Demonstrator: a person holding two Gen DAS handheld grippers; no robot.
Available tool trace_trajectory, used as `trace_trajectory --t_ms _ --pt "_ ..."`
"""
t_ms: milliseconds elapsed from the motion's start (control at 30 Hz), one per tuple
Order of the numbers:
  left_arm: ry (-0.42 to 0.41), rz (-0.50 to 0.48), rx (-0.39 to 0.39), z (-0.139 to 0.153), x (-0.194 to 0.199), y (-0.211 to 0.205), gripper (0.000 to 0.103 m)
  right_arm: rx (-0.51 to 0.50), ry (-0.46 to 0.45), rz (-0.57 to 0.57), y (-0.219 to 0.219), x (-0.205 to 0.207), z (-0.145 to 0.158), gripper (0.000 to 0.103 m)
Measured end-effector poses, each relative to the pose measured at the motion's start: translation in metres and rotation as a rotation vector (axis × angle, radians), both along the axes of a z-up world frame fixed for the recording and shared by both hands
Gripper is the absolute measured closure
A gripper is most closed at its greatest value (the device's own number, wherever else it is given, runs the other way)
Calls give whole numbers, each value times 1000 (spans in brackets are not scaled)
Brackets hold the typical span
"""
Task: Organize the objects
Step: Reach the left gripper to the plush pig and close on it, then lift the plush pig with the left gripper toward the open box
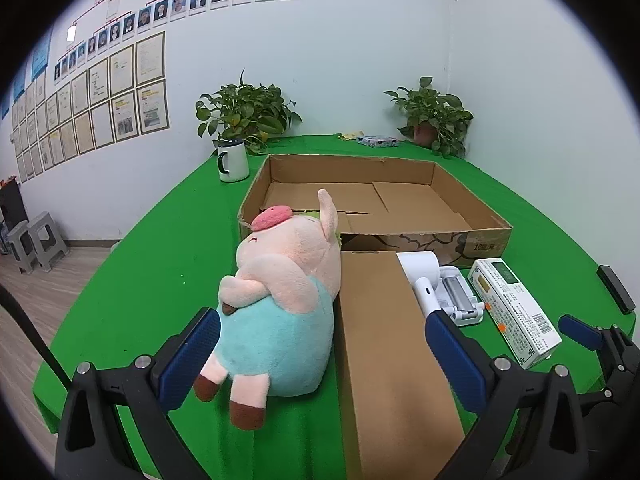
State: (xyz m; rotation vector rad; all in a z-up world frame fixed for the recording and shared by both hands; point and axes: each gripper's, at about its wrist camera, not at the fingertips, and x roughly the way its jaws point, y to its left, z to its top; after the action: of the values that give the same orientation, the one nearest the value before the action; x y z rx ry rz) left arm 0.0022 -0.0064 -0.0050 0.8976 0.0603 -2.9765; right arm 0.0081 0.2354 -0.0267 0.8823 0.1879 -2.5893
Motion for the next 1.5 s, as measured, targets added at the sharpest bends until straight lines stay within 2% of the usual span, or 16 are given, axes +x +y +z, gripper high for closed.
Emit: trace_trajectory --t_ms 333,600,733,833,900,933,1067,1100,1300,1433,1500 --pt "10 -16 1 5 -5 -3 1 4 4 3 -2 -1 2 0" --pt "8 1 -5 8 -10 -23 1 -42 -22 52 -4 -2 4 0" --pt "-48 36 5 -5 -17 -46 1 -63 -44 86 -8 -1 2 0" --pt "-122 49 22 -26 -26 -61 1 -104 -86 127 -10 -3 0 0" --pt "-178 39 62 -43 -31 -69 1 -132 -112 150 -12 -3 -1 0" --pt "-199 30 84 -48 -33 -71 2 -142 -125 159 -14 -4 -2 0" --pt "-245 -55 224 -66 -34 -77 28 -153 -143 189 -21 -1 -2 1" --pt "-244 -58 242 -66 -34 -78 30 -151 -142 198 -24 0 -1 1" --pt "-228 -55 252 -61 -25 -77 49 -188 -176 255 -37 6 4 1" --pt "-244 -29 278 -55 -8 -79 50 -223 -193 299 -46 7 10 1" --pt "-249 -13 267 -50 5 -78 50 -238 -201 335 -53 8 15 1"
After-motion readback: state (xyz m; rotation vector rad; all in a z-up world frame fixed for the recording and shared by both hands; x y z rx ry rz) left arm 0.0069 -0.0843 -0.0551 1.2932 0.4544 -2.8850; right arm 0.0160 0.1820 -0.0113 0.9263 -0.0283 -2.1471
